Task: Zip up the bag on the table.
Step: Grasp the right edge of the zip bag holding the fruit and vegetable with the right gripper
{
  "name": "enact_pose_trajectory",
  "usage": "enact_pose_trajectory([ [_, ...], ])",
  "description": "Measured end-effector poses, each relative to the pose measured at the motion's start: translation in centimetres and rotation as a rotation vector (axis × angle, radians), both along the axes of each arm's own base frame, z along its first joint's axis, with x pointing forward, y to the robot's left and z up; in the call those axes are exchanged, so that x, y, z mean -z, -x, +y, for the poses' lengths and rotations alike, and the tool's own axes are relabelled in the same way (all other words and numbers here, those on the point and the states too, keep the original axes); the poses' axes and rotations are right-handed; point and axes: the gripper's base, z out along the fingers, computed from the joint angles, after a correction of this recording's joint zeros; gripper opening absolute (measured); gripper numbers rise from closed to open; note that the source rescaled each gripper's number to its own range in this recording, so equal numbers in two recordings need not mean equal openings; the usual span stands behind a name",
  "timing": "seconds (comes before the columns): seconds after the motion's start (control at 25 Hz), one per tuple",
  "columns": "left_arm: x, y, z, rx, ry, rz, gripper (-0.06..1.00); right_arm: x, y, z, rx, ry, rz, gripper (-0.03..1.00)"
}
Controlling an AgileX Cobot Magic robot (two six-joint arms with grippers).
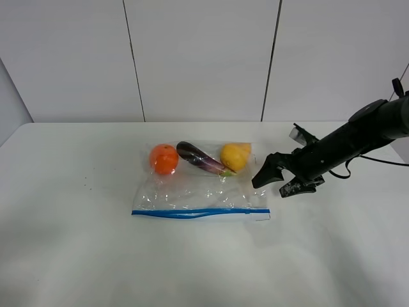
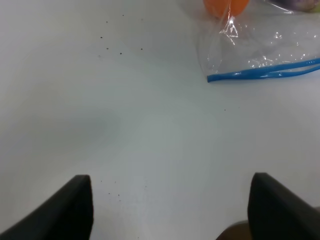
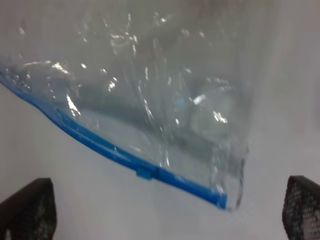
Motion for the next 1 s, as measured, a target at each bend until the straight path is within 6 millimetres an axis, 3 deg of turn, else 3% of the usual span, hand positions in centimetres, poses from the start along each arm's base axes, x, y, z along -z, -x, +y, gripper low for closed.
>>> enact_pose_trajectory([
  [0.28,0.0,0.0,0.0,0.0,0.0,0.0,1.0,1.6,-0.4,0.0,-0.045,-0.128,0.026,1.0],
  [0.6,0.0,0.0,0.0,0.0,0.0,0.0,1.0,1.7,-0.6,-0.5,-0.054,-0.146,-0.007,1.0],
  [0.84,0.0,0.0,0.0,0.0,0.0,0.0,1.0,3.3,-0.3,-0.3,-0.088,-0.194,0.044,1.0],
  [1.0,0.0,0.0,0.0,0.0,0.0,0.0,1.0,3.4,-0.3,-0.3,-0.091,-0.197,0.044,1.0],
])
